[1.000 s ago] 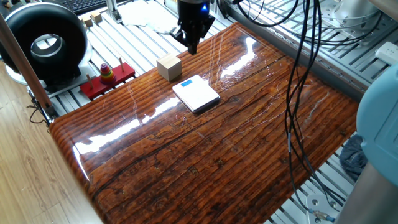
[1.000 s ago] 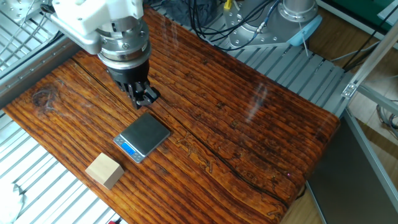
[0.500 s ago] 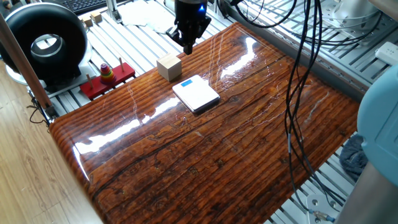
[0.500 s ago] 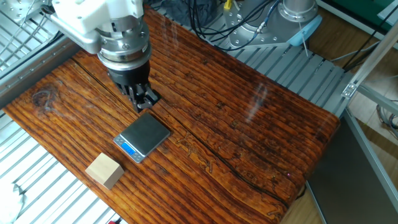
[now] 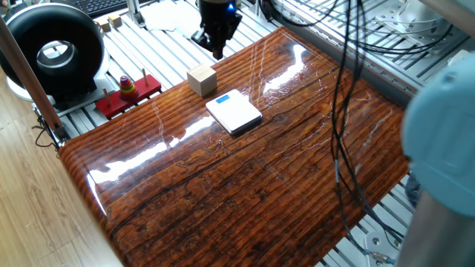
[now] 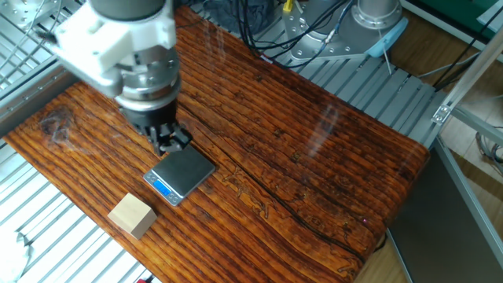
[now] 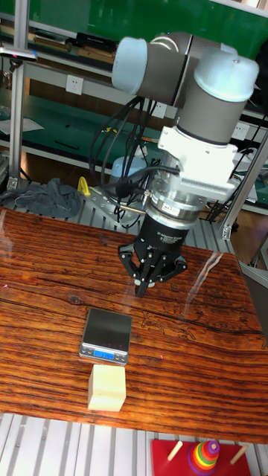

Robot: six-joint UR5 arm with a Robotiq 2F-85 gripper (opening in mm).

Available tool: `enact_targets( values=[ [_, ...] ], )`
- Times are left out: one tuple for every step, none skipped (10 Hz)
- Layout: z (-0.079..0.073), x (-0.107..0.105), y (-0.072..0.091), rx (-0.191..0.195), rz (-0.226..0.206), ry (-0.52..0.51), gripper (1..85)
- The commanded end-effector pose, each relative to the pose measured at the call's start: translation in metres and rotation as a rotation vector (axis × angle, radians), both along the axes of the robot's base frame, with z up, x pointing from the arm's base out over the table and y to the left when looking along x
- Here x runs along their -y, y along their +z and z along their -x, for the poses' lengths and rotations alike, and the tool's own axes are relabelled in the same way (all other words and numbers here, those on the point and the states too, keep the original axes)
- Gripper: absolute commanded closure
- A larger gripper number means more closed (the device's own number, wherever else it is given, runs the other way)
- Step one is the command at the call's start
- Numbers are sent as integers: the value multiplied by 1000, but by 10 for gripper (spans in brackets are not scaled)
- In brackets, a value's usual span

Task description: Place the block on the scale

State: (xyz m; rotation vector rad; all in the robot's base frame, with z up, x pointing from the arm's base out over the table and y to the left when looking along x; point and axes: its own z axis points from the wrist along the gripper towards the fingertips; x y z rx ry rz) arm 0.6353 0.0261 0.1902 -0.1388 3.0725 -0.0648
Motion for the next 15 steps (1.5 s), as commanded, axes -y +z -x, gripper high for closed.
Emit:
enact_targets(
  values=[
    [-24, 5, 11, -29, -19, 69, 830],
    [-32, 10, 14, -29, -36, 79, 790],
    [-33, 10, 16, -42, -62, 62, 747],
    [-35, 13, 16, -46, -65, 50, 717],
    [-38, 14, 12, -49, -69, 44, 690],
    [-42, 10, 5, -42, -84, 44, 640],
    [-47, 8, -1, -35, -90, 49, 607],
    [-50, 6, -5, -30, -96, 49, 557],
    [-52, 7, -9, -30, -88, 44, 533],
    [-51, 12, -12, -41, -66, 28, 523],
    [-52, 18, -15, -43, -45, 20, 500],
    [-54, 19, -16, -41, -46, 3, 473],
    [-56, 15, -18, -41, -70, -11, 413],
    [-57, 10, -19, -42, -92, -29, 373],
    [-57, 6, -19, -46, -108, -47, 337]
  ],
)
